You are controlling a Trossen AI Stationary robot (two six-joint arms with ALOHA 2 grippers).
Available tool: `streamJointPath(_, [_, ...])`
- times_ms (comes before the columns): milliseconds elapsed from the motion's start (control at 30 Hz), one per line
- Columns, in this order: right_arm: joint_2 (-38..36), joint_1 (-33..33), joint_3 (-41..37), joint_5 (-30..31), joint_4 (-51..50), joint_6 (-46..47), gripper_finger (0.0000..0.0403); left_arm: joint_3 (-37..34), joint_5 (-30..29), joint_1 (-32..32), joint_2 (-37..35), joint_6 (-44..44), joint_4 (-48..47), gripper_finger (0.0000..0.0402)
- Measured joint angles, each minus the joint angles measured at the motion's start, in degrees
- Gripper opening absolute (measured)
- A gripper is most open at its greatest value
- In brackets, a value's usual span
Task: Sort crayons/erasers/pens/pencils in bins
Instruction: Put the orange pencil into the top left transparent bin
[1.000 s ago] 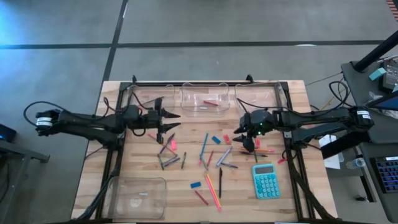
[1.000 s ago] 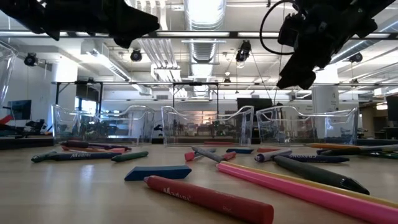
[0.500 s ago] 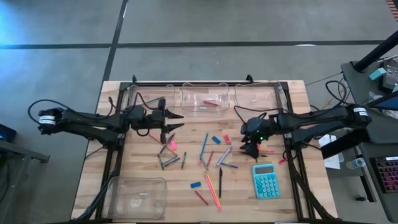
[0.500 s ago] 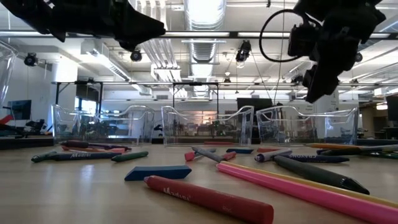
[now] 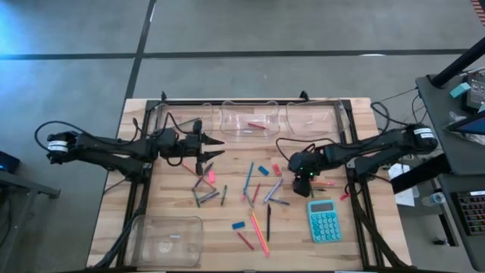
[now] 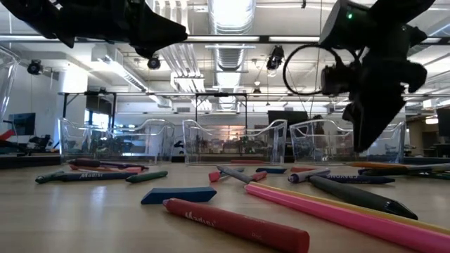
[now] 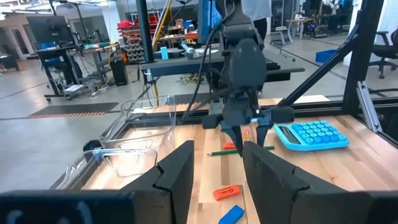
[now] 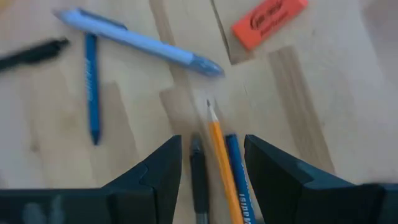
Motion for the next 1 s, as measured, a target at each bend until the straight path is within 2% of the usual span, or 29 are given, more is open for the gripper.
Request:
streamJointPath(267, [6.1, 0.0, 0.0, 2.7, 0.5, -2.9, 0.0164, 0.0, 0.0, 0.0, 0.0, -1.4, 0.0, 0.0125])
streamJointPath(533, [7.8, 0.0, 0.7, 4.4, 0.7, -4.5, 0.0160, 0.0, 0.0, 0.0, 0.0, -1.5, -0.1, 0.0125])
streamJointPath(833, [7.2, 0.0, 1.0, 4.5, 0.6, -4.5, 0.0115, 0.0, 0.0, 0.0, 0.0, -1.5, -0.1, 0.0125])
streamJointPath(1000, [7.2, 0.0, 1.0, 4.5, 0.6, -4.5, 0.0111, -0.1, 0.0, 0.0, 0.0, -1.5, -0.1, 0.0125])
